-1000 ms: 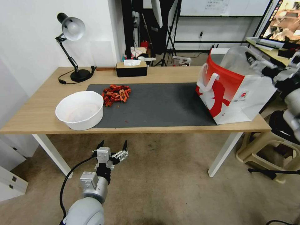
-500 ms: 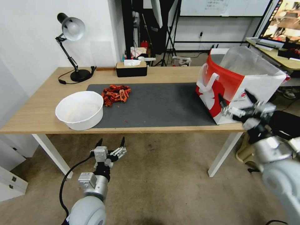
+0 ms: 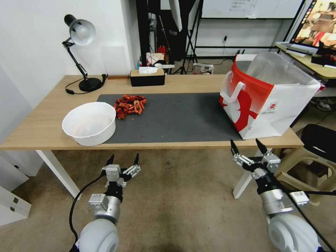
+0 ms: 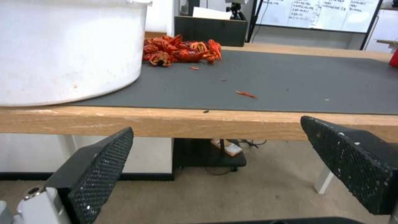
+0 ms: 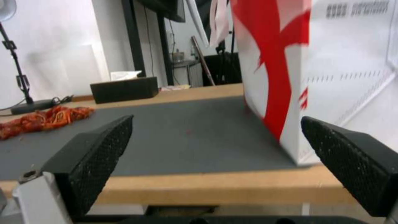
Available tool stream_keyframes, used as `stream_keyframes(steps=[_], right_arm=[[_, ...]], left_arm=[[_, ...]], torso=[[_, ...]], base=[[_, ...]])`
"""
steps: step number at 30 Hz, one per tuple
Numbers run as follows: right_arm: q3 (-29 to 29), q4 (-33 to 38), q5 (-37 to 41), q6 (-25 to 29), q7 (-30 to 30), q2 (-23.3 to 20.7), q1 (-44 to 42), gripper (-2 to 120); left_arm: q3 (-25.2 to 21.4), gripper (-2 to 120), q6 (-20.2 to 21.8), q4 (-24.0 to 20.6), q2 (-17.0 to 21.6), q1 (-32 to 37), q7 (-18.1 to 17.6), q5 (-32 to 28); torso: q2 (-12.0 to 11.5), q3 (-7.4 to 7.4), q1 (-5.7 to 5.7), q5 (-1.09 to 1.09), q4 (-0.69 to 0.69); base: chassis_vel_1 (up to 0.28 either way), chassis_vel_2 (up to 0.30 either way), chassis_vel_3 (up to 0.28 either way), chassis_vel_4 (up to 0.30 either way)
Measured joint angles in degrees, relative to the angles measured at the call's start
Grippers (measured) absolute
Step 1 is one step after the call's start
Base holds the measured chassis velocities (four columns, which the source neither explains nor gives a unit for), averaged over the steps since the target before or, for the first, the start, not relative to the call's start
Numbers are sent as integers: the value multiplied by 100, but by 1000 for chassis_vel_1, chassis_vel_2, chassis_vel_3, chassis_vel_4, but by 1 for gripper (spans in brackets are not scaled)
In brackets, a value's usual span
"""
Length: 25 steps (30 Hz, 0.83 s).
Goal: Close the takeout container lid, then place the container into the takeout bag.
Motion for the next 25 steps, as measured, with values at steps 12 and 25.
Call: stream_keyframes(steps=[12, 25], right_arm=[[-237, -350, -355, 112, 8, 281, 32, 100], [-241, -360, -358, 112, 10, 278, 39, 100]], left_arm=[[35, 100, -202, 85, -55, 22, 17, 139], [40, 100, -209, 86, -49, 27, 8, 146]], torso=[[0, 0, 1, 1, 0], [0, 0, 1, 1, 0]], base=[[0, 0, 0, 0], [0, 0, 0, 0]])
